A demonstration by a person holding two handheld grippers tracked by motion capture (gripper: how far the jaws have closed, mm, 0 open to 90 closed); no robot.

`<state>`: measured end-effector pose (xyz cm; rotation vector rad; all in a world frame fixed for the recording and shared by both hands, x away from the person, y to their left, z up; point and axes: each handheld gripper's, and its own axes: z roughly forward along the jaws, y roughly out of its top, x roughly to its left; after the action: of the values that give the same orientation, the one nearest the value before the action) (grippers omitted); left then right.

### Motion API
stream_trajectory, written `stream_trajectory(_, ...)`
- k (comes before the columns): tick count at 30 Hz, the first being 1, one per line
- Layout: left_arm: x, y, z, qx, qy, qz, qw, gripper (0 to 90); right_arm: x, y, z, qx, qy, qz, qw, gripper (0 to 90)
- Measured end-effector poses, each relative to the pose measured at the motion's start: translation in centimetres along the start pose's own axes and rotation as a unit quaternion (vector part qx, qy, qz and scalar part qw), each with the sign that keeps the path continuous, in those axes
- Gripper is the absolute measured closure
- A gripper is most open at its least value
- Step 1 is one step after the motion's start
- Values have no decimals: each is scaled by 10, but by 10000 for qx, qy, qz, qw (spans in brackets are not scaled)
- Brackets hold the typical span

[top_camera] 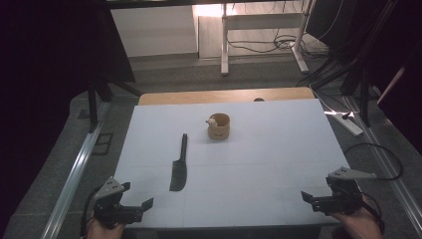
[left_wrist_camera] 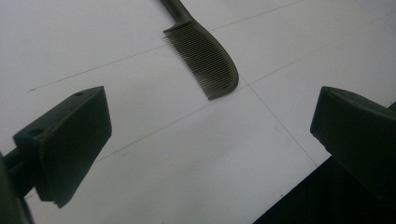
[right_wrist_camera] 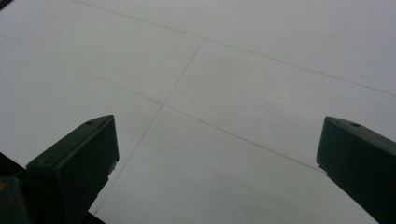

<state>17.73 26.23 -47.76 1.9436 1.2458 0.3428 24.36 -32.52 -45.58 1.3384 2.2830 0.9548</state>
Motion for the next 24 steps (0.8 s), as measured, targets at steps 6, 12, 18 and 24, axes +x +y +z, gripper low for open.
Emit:
stream_trajectory(6,1,-1,-1,-15,-60,-37,10000,4,2,1,2,39,47,-113,9999,0)
stream_trajectory(12,2,-1,-1,-20,-85,-54,9999,7,3,1,2,68,102,-199,9997,0)
stream_trajectory(18,1,-1,-1,6,-108,-39,9999,6,4,1,3,89,132,-246,9996,0)
stream_trajectory(24,0,0,1,64,-88,9,9999,0,4,2,4,131,140,-241,9995,0)
